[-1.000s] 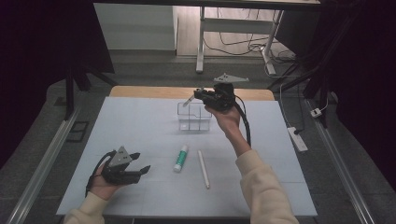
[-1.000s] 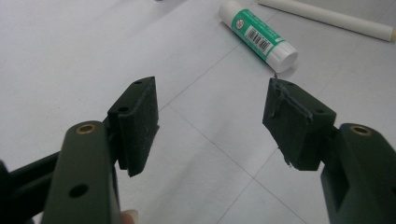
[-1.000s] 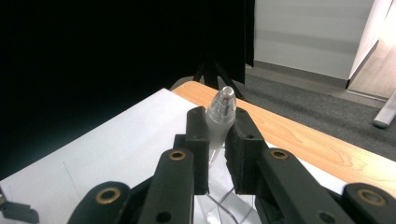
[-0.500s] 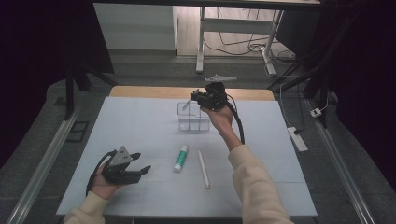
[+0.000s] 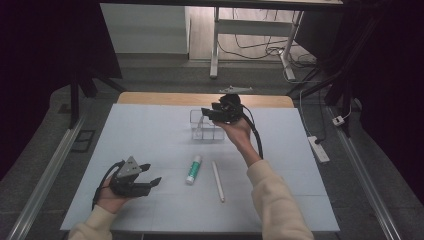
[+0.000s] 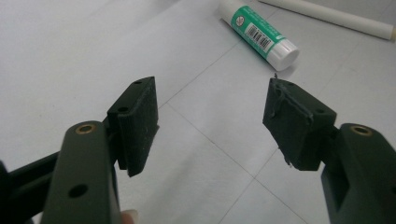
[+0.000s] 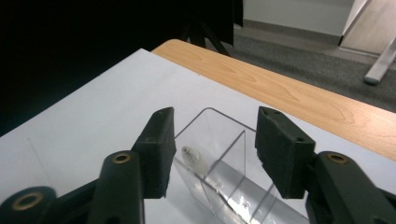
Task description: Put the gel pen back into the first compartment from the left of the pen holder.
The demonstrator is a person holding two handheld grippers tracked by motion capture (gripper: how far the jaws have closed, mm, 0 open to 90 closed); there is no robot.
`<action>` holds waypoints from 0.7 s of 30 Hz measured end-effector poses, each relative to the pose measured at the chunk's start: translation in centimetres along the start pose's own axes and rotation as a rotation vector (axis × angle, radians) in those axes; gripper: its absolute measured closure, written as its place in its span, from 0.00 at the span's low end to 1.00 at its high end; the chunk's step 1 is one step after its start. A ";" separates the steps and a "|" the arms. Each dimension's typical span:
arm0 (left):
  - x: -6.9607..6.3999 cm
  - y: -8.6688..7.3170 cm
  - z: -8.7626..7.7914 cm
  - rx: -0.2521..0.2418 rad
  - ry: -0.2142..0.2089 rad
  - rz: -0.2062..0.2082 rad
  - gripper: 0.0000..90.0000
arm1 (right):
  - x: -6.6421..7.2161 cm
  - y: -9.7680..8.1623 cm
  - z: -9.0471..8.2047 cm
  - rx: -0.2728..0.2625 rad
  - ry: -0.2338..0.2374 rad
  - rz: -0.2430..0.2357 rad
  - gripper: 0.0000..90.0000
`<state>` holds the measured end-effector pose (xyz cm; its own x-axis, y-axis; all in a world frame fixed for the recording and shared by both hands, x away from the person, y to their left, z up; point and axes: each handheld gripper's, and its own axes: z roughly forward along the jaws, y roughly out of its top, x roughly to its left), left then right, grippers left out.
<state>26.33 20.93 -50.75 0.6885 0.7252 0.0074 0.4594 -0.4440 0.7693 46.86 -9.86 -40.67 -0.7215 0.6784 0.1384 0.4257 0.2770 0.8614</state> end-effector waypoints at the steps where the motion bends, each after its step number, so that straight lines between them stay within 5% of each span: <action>1: 0.0 0.0 0.0 0.001 0.001 0.001 0.39 | -0.1 -0.2 -0.4 -0.003 0.004 -0.001 0.51; 9: -0.2 0.1 0.1 0.002 0.003 0.000 0.39 | -0.6 -2.3 -3.1 -0.010 0.021 -0.030 0.50; 21: -0.2 0.1 0.1 0.003 0.008 0.000 0.39 | -0.5 -4.1 -4.8 -0.013 0.043 -0.033 0.53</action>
<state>26.30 20.69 -50.67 0.6842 0.7292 0.0122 0.4613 -0.4456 0.7672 42.87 -14.59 -41.94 -0.7581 0.6389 0.1304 0.3944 0.2900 0.8720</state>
